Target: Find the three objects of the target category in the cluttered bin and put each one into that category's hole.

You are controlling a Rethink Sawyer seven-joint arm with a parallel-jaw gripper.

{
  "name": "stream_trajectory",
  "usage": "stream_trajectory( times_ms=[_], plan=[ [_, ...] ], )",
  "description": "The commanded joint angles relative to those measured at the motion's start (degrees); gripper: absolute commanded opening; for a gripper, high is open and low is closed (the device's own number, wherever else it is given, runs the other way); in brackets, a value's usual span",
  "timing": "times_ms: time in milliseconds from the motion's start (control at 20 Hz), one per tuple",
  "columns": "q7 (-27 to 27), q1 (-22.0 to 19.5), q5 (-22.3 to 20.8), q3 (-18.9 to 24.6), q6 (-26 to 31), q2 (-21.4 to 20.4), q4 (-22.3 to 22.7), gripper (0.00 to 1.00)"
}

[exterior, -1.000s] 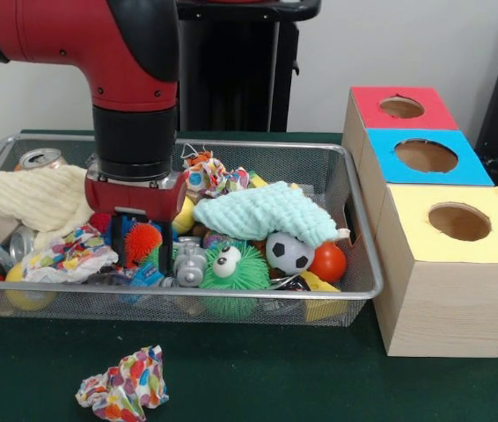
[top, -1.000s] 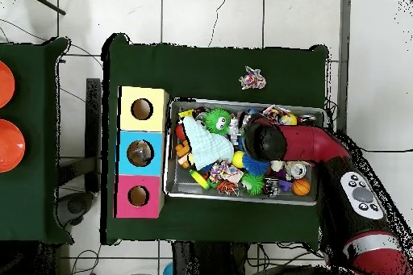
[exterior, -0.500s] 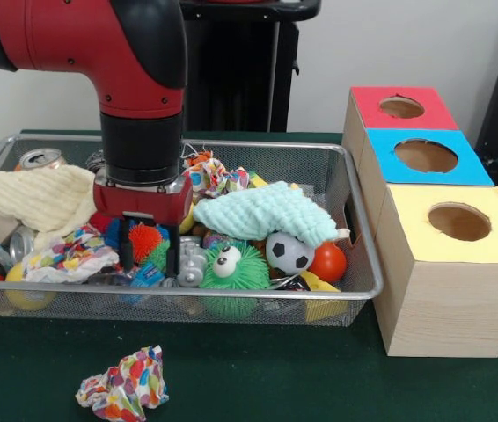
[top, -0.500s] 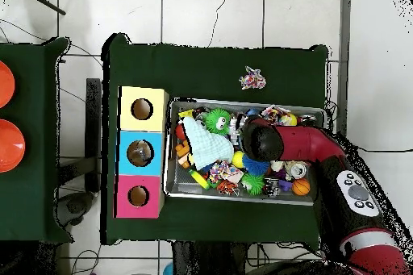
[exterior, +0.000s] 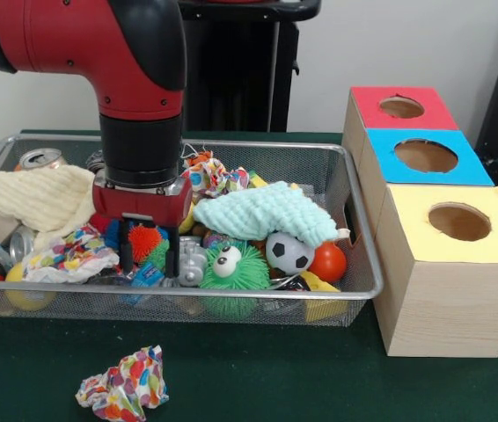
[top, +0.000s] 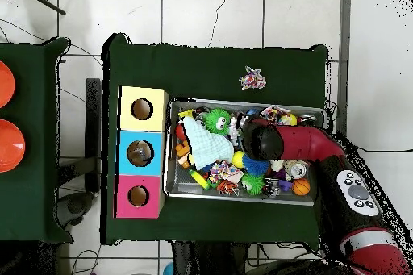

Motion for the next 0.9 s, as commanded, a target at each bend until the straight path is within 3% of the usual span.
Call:
stream_trajectory(
  times_ms=[50,900],
  plan=[
    [-2.30,0.09,-4.05,1.24,-3.01,3.98,-2.41,1.00],
    [-1.99,0.11,-4.17,1.03,-3.53,4.29,-2.54,1.00]
  ],
)
